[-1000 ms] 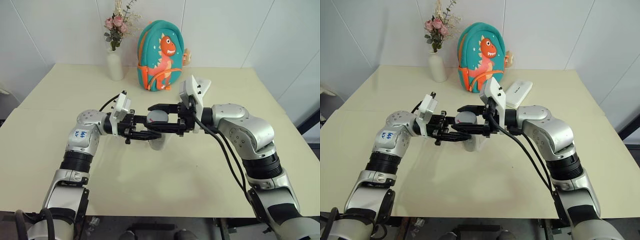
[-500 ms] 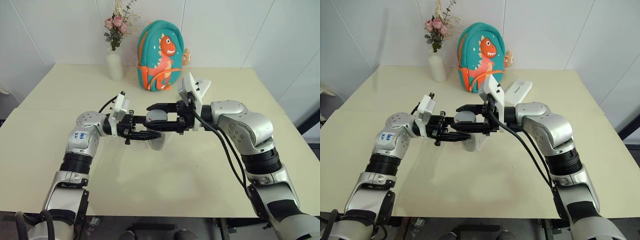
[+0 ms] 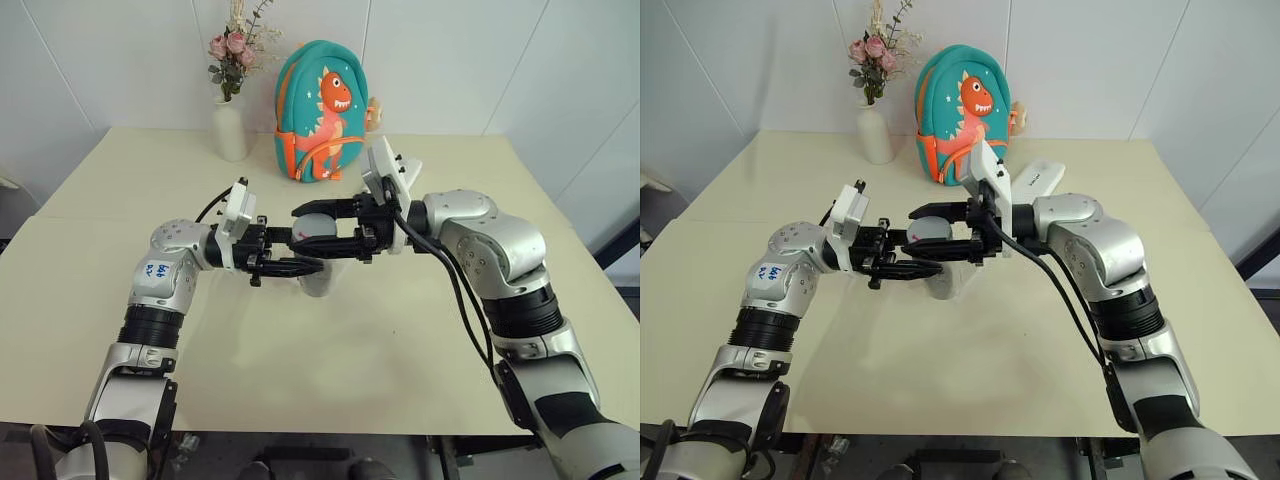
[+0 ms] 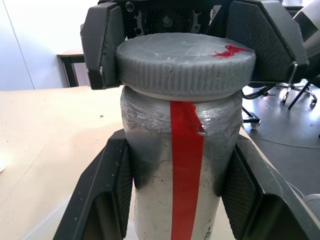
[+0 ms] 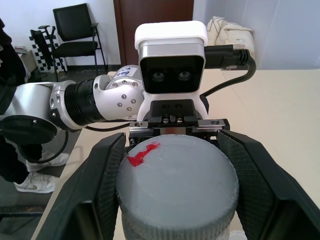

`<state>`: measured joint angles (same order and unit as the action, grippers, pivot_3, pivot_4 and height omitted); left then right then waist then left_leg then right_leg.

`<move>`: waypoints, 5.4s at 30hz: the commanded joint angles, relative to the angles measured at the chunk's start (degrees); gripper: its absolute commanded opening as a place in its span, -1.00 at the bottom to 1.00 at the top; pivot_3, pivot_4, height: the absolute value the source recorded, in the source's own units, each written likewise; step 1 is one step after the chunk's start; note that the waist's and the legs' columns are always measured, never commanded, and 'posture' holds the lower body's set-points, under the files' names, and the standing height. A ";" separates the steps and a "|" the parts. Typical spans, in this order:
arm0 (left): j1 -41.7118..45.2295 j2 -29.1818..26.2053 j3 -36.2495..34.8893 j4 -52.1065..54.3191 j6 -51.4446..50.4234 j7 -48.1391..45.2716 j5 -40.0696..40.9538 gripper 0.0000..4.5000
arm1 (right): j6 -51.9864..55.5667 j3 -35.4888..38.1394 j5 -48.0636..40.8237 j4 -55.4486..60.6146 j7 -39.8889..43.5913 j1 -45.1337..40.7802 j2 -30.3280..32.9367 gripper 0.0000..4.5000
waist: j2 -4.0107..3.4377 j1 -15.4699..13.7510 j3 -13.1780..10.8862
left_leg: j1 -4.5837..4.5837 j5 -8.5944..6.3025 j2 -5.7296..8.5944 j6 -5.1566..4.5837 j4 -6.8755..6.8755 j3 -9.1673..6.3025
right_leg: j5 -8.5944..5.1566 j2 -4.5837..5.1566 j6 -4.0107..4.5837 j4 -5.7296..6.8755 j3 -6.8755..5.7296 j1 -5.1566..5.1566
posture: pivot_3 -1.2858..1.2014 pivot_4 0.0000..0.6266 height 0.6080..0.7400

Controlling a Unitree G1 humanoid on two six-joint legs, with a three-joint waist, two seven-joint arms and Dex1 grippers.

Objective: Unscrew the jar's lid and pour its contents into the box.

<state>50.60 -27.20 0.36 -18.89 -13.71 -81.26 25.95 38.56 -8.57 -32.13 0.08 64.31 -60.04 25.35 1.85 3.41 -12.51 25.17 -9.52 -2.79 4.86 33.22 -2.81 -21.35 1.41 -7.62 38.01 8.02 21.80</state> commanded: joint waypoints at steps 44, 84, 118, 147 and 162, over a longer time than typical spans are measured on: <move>-1.36 -3.56 4.15 1.83 -4.87 -5.84 1.85 -0.11 | -20.92 7.28 0.89 -14.45 15.26 -10.07 0.19 0.14 | -0.01 0.06 -0.01 | 0.00 0.00 0.00 0.00 0.02 0.00 | 0.00 0.00 0.00 0.01 -0.01 0.00 | 0.03 -0.52 1.00; -4.10 -9.09 -8.00 10.07 -8.45 6.33 4.93 -0.11 | -8.03 14.16 10.53 -2.31 -16.80 16.49 10.27 0.14 | -0.05 -0.13 -0.03 | -0.04 0.01 0.00 0.02 0.02 -0.06 | 0.00 0.02 0.00 -0.04 -0.05 -0.10 | 0.03 -0.52 1.00; 6.92 -8.63 -5.04 -16.27 14.59 8.43 -7.50 -0.11 | -12.30 20.06 4.67 13.21 -18.14 40.96 8.96 0.98 | -0.04 -0.35 -0.02 | -0.08 0.05 0.05 -0.01 0.06 -0.05 | 0.04 -0.01 -0.09 -0.06 -0.03 -0.21 | 0.03 -0.52 1.00; 36.86 -3.99 26.40 -52.67 73.23 52.72 -63.29 -0.11 | -12.82 35.58 -10.18 26.27 -12.44 55.18 18.39 0.98 | 0.07 -1.47 -0.07 | 0.02 0.00 0.12 -0.09 0.23 0.05 | 0.12 -0.03 -0.33 -0.24 0.19 -0.25 | 0.03 -0.52 1.00; 50.18 -0.88 66.20 -52.50 61.89 120.27 -111.10 -0.11 | -13.17 32.28 -9.13 22.24 -13.41 50.86 19.31 0.98 | 0.52 -1.79 -0.33 | 0.12 -0.06 0.18 -0.13 0.32 0.15 | 0.15 -0.03 -0.50 -0.38 0.32 -0.25 | 0.03 -0.52 1.00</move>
<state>97.93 -28.80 63.98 -72.06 51.28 32.40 -81.67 26.15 23.53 -41.46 22.09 50.60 -8.45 44.06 2.36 1.62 -12.84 25.30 -9.58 -2.61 4.73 33.53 -2.66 -21.20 1.39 -8.13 37.62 8.34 21.56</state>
